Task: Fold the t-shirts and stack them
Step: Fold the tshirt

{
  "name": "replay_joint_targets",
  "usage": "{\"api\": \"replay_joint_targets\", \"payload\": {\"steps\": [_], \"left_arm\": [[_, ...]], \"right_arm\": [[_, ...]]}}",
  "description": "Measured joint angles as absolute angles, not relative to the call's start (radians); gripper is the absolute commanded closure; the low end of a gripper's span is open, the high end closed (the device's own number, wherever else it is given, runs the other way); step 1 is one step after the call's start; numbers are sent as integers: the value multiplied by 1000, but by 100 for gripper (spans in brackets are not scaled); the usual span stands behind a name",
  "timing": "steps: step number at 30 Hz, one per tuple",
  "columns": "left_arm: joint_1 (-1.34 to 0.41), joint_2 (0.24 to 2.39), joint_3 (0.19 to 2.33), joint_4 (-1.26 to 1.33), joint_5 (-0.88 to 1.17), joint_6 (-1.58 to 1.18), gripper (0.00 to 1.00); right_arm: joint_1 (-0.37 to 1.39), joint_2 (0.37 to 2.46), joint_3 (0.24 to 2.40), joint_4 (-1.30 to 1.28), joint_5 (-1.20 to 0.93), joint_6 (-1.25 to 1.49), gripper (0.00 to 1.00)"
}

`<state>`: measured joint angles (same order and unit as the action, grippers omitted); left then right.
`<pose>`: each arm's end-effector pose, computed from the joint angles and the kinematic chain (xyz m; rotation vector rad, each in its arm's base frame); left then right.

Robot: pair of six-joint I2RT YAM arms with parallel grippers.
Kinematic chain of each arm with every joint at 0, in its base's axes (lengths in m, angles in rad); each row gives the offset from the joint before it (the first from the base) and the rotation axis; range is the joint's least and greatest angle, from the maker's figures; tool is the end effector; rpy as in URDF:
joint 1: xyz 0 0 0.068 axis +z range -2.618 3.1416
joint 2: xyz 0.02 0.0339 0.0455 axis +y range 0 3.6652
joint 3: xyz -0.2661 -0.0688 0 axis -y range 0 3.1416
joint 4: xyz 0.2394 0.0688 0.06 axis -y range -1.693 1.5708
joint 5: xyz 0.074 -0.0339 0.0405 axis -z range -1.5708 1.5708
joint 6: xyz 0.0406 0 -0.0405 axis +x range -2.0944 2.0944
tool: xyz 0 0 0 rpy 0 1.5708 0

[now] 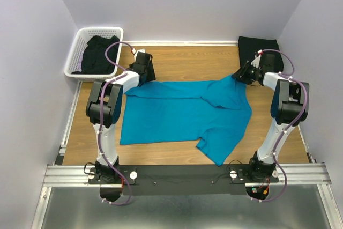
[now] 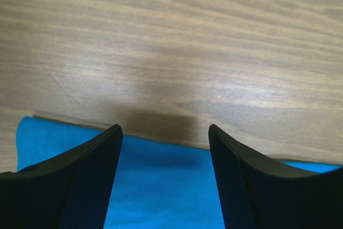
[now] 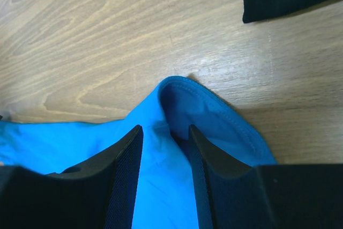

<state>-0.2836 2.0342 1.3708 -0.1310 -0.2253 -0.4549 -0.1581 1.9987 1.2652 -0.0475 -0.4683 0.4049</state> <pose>0.4289 -0.1156 0.1704 -0.3080 2.3216 -0.0985 0.4243 -0.0491 0.1623 0.4250 2.3039 0.6714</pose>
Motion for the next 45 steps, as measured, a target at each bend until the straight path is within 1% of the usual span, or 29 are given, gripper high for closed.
{"api": "replay_joint_targets", "payload": {"steps": [5, 8, 9, 11, 12, 14, 18, 22, 26, 30, 36, 45], "left_arm": [[-284, 2037, 1372, -155, -216, -455, 26], [-284, 2045, 1376, -167, -215, -455, 26], [-284, 2046, 1377, -168, -215, -456, 27], [-284, 2049, 1379, -172, -215, -457, 27], [-284, 2049, 1380, -176, -215, -459, 26], [-284, 2049, 1380, -178, -215, -461, 26], [-284, 2049, 1381, -184, -215, -466, 27], [-282, 2049, 1384, -192, -215, -476, 26], [-281, 2049, 1388, -204, -215, -482, 26], [-281, 2049, 1391, -213, -214, -484, 26], [-277, 2049, 1391, -214, -213, -484, 27], [-276, 2049, 1391, -216, -212, -484, 26]], "right_arm": [[-158, 2011, 1265, -47, -490, 398, 53], [-158, 2014, 1265, -47, -505, 392, 67], [-158, 2015, 1265, -48, -509, 390, 77], [-158, 2015, 1265, -48, -515, 395, 87], [-158, 2014, 1265, -47, -519, 391, 94], [-158, 2011, 1258, -46, -521, 397, 99], [-158, 1973, 1211, -47, -521, 406, 99], [-158, 1871, 1123, -54, -501, 443, 100], [-158, 1765, 1055, -57, -458, 482, 100], [-158, 1704, 1012, -68, -395, 500, 100], [-158, 1661, 934, -93, -305, 537, 99], [-158, 1630, 825, -116, -243, 579, 99]]}}
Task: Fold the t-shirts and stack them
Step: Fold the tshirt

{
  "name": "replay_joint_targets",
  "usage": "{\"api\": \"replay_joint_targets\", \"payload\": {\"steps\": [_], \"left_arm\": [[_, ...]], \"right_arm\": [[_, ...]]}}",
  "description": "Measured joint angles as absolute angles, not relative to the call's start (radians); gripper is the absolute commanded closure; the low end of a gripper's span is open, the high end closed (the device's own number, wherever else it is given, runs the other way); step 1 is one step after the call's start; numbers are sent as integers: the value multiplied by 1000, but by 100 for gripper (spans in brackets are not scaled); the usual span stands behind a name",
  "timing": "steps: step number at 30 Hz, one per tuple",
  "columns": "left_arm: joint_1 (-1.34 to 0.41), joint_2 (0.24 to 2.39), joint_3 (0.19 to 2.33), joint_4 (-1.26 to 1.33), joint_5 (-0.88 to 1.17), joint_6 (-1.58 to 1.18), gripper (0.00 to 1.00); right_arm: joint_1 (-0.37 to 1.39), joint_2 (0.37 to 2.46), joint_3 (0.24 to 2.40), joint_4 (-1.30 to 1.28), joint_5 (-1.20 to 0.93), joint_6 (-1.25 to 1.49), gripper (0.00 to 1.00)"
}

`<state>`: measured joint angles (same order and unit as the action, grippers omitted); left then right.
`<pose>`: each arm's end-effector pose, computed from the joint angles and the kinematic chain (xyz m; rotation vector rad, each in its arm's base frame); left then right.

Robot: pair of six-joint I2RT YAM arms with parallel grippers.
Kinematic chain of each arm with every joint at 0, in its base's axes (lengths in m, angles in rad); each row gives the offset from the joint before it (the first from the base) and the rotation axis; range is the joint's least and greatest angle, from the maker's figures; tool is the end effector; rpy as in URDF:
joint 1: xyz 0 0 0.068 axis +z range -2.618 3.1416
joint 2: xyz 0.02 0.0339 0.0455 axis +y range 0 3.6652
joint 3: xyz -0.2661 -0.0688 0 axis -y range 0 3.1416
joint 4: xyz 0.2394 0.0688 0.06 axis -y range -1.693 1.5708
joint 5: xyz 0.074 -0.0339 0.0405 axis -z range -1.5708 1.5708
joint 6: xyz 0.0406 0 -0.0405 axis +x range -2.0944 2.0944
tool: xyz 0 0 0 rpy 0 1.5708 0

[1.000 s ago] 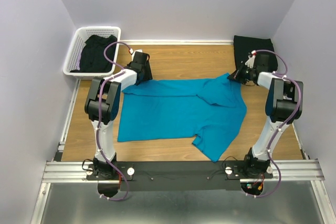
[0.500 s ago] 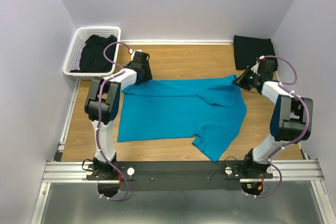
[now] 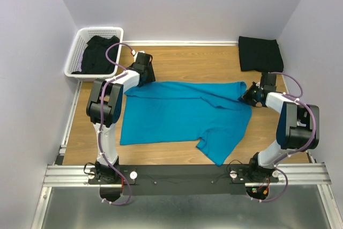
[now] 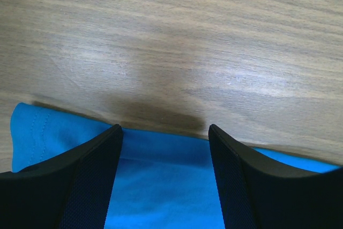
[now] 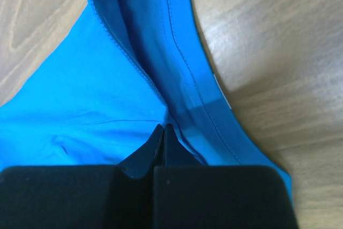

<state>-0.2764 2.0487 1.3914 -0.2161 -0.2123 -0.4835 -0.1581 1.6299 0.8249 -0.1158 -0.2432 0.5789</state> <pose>0.4272 -0.1123 0.1639 -0.3431 2.3952 -0.0868 0.3112 -0.0397 0.1579 0.8092 2.3831 0.4775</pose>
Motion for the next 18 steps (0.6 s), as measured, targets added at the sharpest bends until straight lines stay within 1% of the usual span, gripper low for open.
{"api": "replay_joint_targets", "payload": {"steps": [1, 3, 6, 7, 10, 12, 18], "left_arm": [[-276, 2049, 1391, -216, -212, -484, 26], [-276, 2049, 1391, -216, -212, -484, 26], [-276, 2049, 1391, -216, -212, -483, 26], [-276, 2049, 1391, -216, -211, -482, 26], [-276, 2049, 1391, -216, -210, -481, 26], [-276, 2049, 1391, -216, -207, -478, 26], [-276, 2049, 1391, -217, -205, -469, 26]], "right_arm": [[-158, 1625, 818, -116, -243, 579, 99], [-158, 1622, 813, -116, -244, 575, 94], [-158, 1623, 815, -116, -245, 560, 74], [-158, 1623, 817, -116, -245, 553, 63], [-158, 1628, 856, -130, -243, 531, 49], [-158, 1640, 906, -131, -241, 518, 48], [-158, 1730, 1065, -106, -241, 505, 48]]}}
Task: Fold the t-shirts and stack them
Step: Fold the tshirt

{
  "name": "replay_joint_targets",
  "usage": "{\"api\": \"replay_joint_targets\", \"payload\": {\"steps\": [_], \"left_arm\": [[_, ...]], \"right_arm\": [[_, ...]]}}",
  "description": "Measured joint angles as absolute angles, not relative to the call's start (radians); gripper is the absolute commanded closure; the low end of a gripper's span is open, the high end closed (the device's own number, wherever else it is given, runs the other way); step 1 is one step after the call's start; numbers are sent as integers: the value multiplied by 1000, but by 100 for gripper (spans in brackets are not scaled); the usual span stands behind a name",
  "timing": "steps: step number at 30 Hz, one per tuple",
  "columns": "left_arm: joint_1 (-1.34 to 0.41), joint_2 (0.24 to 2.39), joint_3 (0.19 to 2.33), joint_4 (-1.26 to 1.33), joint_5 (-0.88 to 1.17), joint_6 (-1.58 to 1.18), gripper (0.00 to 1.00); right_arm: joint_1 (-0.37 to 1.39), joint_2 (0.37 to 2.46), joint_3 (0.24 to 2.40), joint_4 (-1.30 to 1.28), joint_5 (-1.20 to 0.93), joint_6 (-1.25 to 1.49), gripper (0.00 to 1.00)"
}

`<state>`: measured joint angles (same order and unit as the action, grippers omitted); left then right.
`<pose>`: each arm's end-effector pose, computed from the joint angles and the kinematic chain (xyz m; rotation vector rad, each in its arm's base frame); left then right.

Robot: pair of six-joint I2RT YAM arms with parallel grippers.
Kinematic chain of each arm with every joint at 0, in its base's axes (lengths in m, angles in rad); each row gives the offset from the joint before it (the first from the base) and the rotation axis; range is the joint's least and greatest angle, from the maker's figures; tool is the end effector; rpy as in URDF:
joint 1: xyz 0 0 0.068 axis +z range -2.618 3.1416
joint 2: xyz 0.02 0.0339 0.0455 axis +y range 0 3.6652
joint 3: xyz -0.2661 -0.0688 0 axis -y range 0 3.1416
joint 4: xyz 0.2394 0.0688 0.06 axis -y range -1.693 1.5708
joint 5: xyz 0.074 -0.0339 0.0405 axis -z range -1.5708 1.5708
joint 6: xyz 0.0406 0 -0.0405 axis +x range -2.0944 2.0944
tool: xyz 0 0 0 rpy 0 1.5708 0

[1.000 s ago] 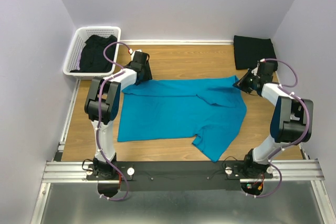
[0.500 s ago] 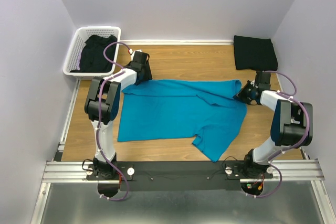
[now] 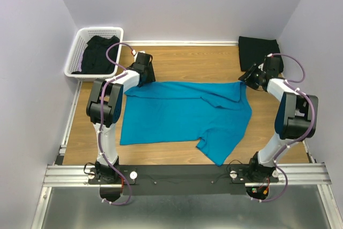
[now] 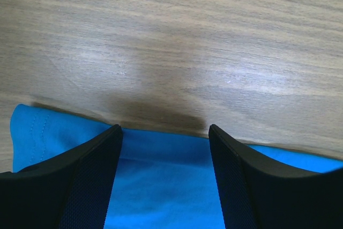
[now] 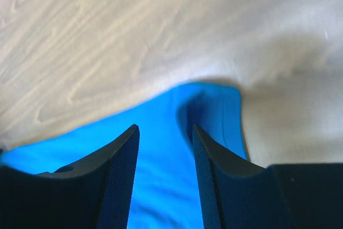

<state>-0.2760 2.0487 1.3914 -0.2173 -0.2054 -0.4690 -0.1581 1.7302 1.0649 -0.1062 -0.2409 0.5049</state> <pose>0.4271 -0.1123 0.1637 -0.3234 2.4008 -0.0873 0.3659 -0.0485 0.1966 0.6529 2.2669 0.4526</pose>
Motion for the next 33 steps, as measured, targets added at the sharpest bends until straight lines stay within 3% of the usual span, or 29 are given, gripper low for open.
{"api": "replay_joint_targets", "payload": {"steps": [11, 15, 16, 21, 33], "left_arm": [[-276, 2049, 1391, -218, -204, -459, 26], [-276, 2049, 1391, -218, -204, -458, 26], [-276, 2049, 1391, -218, -204, -457, 26], [-276, 2049, 1391, -219, -204, -452, 26], [-276, 2049, 1391, -225, -205, -438, 27]], "right_arm": [[-158, 1858, 1126, -100, -300, 508, 54], [-158, 1859, 1126, -99, -316, 505, 72], [-158, 1859, 1126, -99, -317, 505, 81], [-167, 1883, 1148, -99, -319, 510, 98], [-243, 1964, 1241, -99, -322, 542, 99]]}}
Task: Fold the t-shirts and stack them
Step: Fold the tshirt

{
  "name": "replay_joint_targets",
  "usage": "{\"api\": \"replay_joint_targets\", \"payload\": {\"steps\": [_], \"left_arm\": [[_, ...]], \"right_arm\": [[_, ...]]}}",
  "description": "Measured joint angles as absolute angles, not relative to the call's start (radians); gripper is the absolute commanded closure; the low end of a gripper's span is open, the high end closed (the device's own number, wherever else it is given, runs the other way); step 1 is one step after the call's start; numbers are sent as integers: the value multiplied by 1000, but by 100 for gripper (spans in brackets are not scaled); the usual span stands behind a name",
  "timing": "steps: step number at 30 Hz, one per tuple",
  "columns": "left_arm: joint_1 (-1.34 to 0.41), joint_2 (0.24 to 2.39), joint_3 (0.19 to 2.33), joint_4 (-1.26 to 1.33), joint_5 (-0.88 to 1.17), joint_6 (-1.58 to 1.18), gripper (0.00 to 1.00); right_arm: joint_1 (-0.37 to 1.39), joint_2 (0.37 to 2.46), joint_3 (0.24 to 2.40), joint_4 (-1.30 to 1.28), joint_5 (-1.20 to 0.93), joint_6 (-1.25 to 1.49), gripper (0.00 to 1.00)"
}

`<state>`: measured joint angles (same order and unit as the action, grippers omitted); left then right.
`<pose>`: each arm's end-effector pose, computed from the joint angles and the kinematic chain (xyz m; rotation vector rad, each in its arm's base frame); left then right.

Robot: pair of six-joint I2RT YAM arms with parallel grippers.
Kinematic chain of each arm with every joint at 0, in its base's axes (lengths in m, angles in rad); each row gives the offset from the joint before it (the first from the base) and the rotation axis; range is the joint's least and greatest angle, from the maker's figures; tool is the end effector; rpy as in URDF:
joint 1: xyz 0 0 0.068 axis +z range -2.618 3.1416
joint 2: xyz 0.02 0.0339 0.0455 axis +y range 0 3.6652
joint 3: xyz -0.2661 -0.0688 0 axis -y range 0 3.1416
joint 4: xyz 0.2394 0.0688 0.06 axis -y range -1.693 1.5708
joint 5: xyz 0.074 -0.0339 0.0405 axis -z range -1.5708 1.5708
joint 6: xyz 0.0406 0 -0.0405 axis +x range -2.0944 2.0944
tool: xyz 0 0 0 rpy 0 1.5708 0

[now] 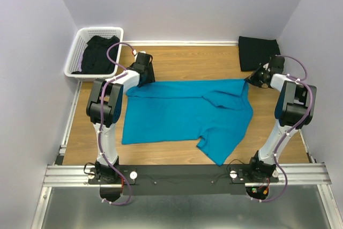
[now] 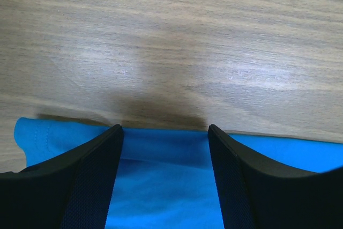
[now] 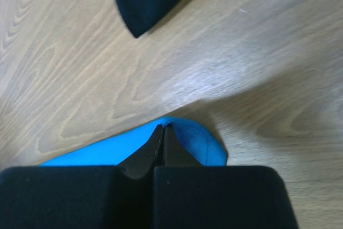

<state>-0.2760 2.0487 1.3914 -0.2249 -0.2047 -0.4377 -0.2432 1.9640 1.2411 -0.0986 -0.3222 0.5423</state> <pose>0.4264 -0.1122 0.1632 -0.2852 2.4124 -0.0705 0.4086 -0.0881 0.1635 0.7758 2.2729 0.5256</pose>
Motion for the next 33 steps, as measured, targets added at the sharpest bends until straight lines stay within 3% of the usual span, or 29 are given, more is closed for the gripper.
{"api": "replay_joint_targets", "payload": {"steps": [7, 13, 16, 24, 33], "left_arm": [[-276, 2049, 1391, -225, -204, -437, 24], [-275, 2037, 1391, -242, -179, -437, 14], [-275, 2008, 1391, -280, -165, -437, 10], [-287, 1747, 1366, -307, -150, -429, 10], [-319, 1320, 1013, -227, -170, -377, 10]], "right_arm": [[-256, 2000, 1241, -101, -335, 532, 88], [-250, 1952, 1230, -109, -333, 487, 59], [-234, 1850, 1190, -122, -300, 463, 53], [-44, 1557, 1042, -160, -164, 388, 53], [123, 1490, 857, -274, -97, 354, 52]]}}
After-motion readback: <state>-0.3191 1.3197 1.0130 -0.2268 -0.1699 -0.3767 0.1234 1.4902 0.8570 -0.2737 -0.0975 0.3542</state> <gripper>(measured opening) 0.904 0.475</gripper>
